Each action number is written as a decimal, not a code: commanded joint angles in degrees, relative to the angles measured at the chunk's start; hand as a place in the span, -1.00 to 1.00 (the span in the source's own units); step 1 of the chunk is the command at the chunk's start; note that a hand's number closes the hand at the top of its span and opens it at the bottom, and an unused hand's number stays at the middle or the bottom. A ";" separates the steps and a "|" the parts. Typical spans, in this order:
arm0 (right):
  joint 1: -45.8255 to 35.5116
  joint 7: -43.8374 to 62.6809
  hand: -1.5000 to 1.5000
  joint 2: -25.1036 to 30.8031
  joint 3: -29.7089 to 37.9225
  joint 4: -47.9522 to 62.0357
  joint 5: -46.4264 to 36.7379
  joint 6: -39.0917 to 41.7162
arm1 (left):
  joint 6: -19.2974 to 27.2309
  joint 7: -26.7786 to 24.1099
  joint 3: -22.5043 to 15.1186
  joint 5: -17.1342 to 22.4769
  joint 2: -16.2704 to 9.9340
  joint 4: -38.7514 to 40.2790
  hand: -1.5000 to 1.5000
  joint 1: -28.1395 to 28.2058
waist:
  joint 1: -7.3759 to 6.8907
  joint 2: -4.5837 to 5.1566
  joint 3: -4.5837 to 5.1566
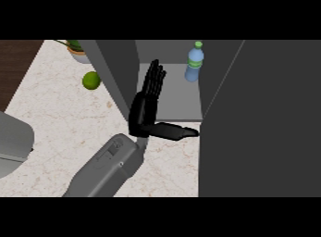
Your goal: Pick up the bottled water, place it into the cabinet and close the cabinet
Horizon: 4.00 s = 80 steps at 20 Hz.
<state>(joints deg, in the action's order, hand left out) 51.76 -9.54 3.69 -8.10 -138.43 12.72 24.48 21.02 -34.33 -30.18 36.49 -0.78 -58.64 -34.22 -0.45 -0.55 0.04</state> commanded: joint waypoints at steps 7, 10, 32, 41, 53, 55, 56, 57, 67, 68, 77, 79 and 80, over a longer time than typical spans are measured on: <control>2.10 0.50 -1.00 7.80 1.08 -8.68 -2.13 6.28 | -0.27 3.30 -7.30 -2.05 -5.45 -20.55 1.00 17.33 | 0.17 0.00 -0.01; 3.08 -0.24 1.00 11.58 0.81 -8.81 -5.51 9.78 | -1.11 5.81 -6.90 -1.18 -9.82 -25.85 1.00 20.28 | 0.08 -0.22 0.01; -0.46 3.97 1.00 18.20 -25.38 -16.87 -21.73 18.12 | -9.39 2.91 5.50 9.51 -29.04 -51.48 -1.00 49.01 | -1.37 -0.52 0.52; -2.19 7.56 1.00 17.43 -34.50 -13.89 -18.55 13.72 | -14.97 1.86 10.76 12.78 -34.23 -52.91 -1.00 54.78 | -2.79 -0.10 0.85; -10.04 10.32 1.00 15.40 -37.53 -7.77 -14.04 8.37 | -23.33 1.94 15.28 15.97 -39.62 -53.82 -1.00 56.83 | -8.87 1.37 0.94; -11.75 11.63 1.00 14.88 -37.22 -6.24 -13.47 7.24 | -24.37 1.56 16.25 16.47 -40.05 -53.94 -1.00 56.67 | -9.65 1.73 0.97; -13.29 11.40 1.00 14.44 -36.74 -5.86 -13.18 7.00 | -25.05 1.88 16.99 17.09 -40.60 -53.33 -1.00 56.15 | -10.12 2.09 1.04; -14.63 11.73 1.00 14.66 -37.10 -5.67 -12.80 7.48 | -25.40 2.53 15.71 17.08 -40.55 -54.44 -1.00 56.40 | -10.48 2.10 0.95; -24.91 14.86 -1.00 19.75 -32.35 -4.85 -15.06 10.02 | -28.17 3.12 17.18 17.54 -42.69 -53.16 -1.00 55.74 | -14.48 2.30 1.55; -25.90 14.64 -1.00 19.98 -31.50 -5.34 -14.25 10.04 | -28.99 3.18 17.05 17.24 -43.23 -53.10 -1.00 56.07 | -15.43 2.40 1.64; -33.62 19.58 1.00 19.19 -31.77 -3.75 -12.94 8.85 | -30.22 3.51 18.71 18.32 -44.29 -51.65 -1.00 55.84 | -14.25 2.15 1.78; -35.24 20.69 1.00 19.25 -32.29 -2.94 -12.47 9.27 | -30.26 3.48 19.06 18.54 -44.38 -51.49 -1.00 56.05 | -14.49 2.09 1.70; -36.43 20.54 1.00 18.66 -31.63 -2.93 -12.06 8.95 | -30.94 3.67 18.80 18.55 -44.61 -51.76 -1.00 55.66 | -14.69 2.35 1.79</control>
<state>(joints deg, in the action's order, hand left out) 19.30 5.85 23.51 -32.84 -141.82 1.75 32.36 -9.12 -30.91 -11.63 54.79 -44.89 -110.62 21.59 -15.01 1.64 1.72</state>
